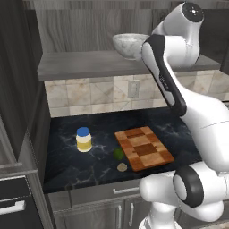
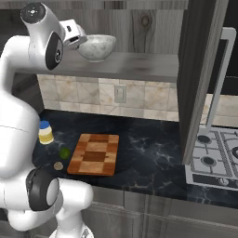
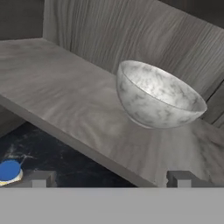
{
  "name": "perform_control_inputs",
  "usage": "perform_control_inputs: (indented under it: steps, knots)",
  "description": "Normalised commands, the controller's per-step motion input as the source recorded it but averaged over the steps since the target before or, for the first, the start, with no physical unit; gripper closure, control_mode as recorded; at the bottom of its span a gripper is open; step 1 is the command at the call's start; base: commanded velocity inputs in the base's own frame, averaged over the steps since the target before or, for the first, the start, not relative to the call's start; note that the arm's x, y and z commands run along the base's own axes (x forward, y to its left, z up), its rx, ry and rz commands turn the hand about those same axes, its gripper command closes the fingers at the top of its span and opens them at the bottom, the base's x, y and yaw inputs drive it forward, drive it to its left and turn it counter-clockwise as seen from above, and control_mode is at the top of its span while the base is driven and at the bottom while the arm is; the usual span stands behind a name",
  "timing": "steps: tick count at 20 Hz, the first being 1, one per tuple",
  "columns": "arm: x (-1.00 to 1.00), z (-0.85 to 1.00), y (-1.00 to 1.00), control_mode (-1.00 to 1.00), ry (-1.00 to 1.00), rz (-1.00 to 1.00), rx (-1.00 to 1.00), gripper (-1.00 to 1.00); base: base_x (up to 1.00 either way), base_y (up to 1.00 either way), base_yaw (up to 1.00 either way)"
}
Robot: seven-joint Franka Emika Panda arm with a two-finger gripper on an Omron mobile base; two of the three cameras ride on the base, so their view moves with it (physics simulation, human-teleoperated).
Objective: Open the cabinet. Place the bowl and condiment on the counter. Then place the lime and garlic on the cutting board.
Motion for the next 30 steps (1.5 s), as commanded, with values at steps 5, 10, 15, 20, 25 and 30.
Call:
perform_control_inputs:
  steps: [5, 10, 15, 20, 25, 30]
  knots:
    - [0.29, 0.29, 0.0, -1.0, 0.0, 0.0, 0.03, -1.0, 0.0, 0.0, 0.0]
    - [0.23, 0.09, 0.0, -1.0, 0.0, 0.0, 0.0, -1.0, 0.0, 0.0, 0.0]
    - [0.09, -0.08, 0.0, -1.0, 0.0, 0.0, -0.05, -1.0, 0.0, 0.0, 0.0]
    - [0.14, -0.09, 0.0, -1.0, -0.01, 0.0, -0.03, -1.0, 0.0, 0.0, 0.0]
    - [0.26, -0.03, 0.0, -1.0, 0.0, 0.0, -0.02, -1.0, 0.0, 0.0, 0.0]
    - [0.25, -0.14, 0.0, -1.0, 0.0, 0.01, -0.06, -1.0, 0.0, 0.0, 0.0]
